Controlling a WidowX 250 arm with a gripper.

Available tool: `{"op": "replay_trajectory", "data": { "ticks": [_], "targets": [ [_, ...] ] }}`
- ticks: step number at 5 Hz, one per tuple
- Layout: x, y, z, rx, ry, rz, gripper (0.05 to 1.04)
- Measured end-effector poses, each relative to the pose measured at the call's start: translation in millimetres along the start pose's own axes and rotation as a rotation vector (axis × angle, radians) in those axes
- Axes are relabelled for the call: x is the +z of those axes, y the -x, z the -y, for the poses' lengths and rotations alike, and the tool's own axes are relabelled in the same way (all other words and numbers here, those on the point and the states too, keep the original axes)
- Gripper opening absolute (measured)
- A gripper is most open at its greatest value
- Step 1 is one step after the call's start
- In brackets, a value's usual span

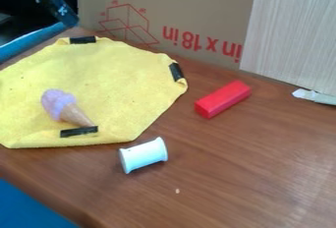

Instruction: Fold cloth from top left to bottom right

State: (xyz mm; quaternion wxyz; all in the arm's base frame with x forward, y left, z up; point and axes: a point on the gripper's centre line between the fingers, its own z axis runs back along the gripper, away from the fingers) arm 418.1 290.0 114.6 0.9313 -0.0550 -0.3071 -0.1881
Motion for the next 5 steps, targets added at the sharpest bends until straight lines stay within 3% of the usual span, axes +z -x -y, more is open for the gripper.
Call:
{"op": "replay_trajectory", "data": {
  "ticks": [2, 3, 5],
  "targets": [
    [-20.1, 11.5, 6.6, 0.002, 0.018, -0.010, 1.001],
    [-27.2, 12.1, 6.7, -0.004, 0.001, -0.014, 1.001],
    [-25.9, 7.9, 3.2, 0.006, -0.015, -0.021, 0.995]
  ]
}}
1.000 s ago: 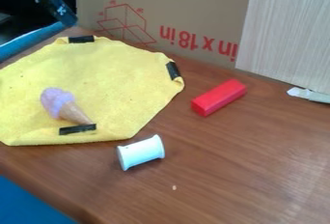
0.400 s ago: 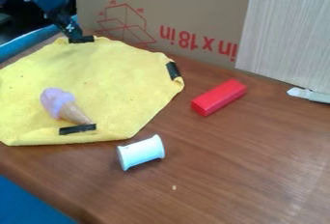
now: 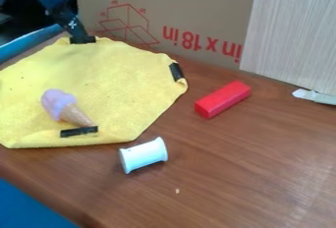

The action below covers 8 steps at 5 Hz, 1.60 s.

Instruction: Fold cloth from top left to bottom right

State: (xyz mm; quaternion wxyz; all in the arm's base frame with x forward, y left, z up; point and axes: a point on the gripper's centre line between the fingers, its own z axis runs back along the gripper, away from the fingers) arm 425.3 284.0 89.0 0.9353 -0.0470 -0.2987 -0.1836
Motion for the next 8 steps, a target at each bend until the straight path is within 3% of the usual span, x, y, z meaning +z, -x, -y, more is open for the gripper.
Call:
{"op": "replay_trajectory", "data": {
  "ticks": [1, 3, 4, 5, 7, 8],
  "targets": [
    [-7.4, 6.5, 1.6, 0.020, 0.020, -0.014, 0.912],
    [-7.3, 7.6, 2.4, 0.026, 0.028, -0.012, 0.332],
    [-10.3, 11.5, 5.1, 0.029, 0.044, -0.010, 0.134],
    [-10.9, 15.2, 4.8, 0.039, 0.046, -0.010, 0.056],
    [5.4, 21.2, 6.6, 0.060, 0.094, 0.054, 0.050],
    [29.1, 12.9, 19.9, -0.038, 0.127, 0.174, 0.050]
  ]
}}
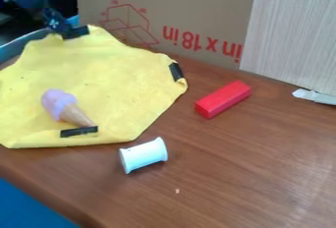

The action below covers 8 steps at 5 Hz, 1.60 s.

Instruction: Fold cloth from top left to bottom right

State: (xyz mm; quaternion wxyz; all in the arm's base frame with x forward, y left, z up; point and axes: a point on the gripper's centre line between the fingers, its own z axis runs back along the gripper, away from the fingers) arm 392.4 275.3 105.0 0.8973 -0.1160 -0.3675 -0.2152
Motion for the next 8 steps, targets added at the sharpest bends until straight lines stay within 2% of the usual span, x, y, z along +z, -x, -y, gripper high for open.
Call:
{"op": "replay_trajectory", "data": {
  "ticks": [1, 4, 6, 8],
  "targets": [
    [4.1, -5.5, 34.2, -0.133, 0.038, 0.086, 0.050],
    [15.4, 8.4, 118.7, -0.338, 0.079, 0.142, 0.050],
    [45.4, 17.6, 145.3, -0.384, 0.107, 0.192, 0.050],
    [57.0, 24.7, 164.6, -0.399, 0.150, 0.207, 0.050]
  ]
}}
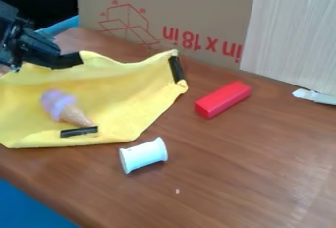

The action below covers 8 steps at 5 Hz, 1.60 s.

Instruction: Fold cloth from top left to bottom right

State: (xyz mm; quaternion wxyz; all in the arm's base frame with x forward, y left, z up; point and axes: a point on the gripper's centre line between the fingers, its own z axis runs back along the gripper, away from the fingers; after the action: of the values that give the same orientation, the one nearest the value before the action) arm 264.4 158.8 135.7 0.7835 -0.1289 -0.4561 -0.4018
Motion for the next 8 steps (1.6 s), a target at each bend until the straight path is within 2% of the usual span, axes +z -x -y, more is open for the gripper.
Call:
{"op": "replay_trajectory", "data": {
  "ticks": [1, 2, 3, 4, 5, 6, 7, 8],
  "targets": [
    [-2.3, -1.7, 14.0, -0.002, 0.016, -0.008, 0.050],
    [-4.7, -4.7, 31.5, -0.020, 0.013, -0.037, 0.050],
    [-7.2, -7.3, 47.6, -0.042, 0.036, -0.053, 0.073],
    [-8.9, -8.9, 55.7, -0.035, 0.049, -0.043, 0.200],
    [-9.5, -9.4, 55.0, -0.001, 0.036, -0.035, 0.472],
    [-6.8, -9.6, 53.5, 0.048, 0.049, -0.054, 0.789],
    [1.2, -14.7, 45.7, 0.109, 0.089, -0.057, 0.989],
    [23.1, -26.2, 31.8, 0.121, 0.062, -0.023, 1.001]
  ]
}}
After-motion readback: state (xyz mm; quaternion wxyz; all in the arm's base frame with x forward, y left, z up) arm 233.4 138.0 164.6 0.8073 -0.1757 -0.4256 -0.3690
